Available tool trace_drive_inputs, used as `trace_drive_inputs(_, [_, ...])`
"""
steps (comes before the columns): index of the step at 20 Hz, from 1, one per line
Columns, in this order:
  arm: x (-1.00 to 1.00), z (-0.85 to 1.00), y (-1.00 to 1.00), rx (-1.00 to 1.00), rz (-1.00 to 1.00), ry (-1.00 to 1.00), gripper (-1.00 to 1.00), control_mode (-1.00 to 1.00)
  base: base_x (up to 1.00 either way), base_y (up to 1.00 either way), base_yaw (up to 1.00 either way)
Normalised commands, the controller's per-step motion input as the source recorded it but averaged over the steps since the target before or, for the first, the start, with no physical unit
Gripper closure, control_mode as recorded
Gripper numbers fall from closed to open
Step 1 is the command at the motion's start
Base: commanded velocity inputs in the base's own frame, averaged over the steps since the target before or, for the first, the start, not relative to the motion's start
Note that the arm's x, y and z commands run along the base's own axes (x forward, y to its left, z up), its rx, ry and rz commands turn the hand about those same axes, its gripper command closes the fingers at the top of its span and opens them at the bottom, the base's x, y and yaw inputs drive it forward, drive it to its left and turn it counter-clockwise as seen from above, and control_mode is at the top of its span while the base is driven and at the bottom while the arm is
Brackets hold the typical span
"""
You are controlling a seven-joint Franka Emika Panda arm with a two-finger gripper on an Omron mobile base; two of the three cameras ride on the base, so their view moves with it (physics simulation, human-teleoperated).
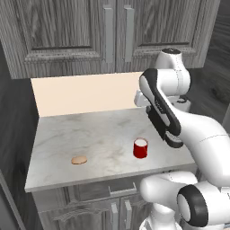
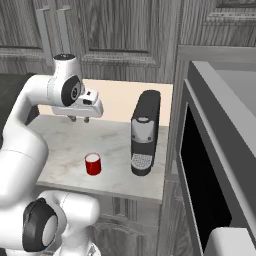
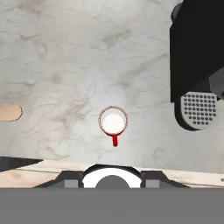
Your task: Pick the mug from the counter and place it inside the microwave. Then close the microwave.
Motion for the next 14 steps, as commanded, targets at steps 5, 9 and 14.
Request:
trace_drive_inputs(5, [-0.09,0.00,-0.01,0.00,-0.03,0.00,-1.00,-1.00,0.00,0.00,0.00])
trace_drive_inputs(9, [-0.54,0.00,-0.01,0.00,-0.07,0.00,-1.00,-1.00,0.00,0.00,0.00])
trace_drive_inputs(14, [-0.58,-0.10,-0.02,0.00,-0.05,0.05,-1.00,-1.00,0.00,0.00,0.00])
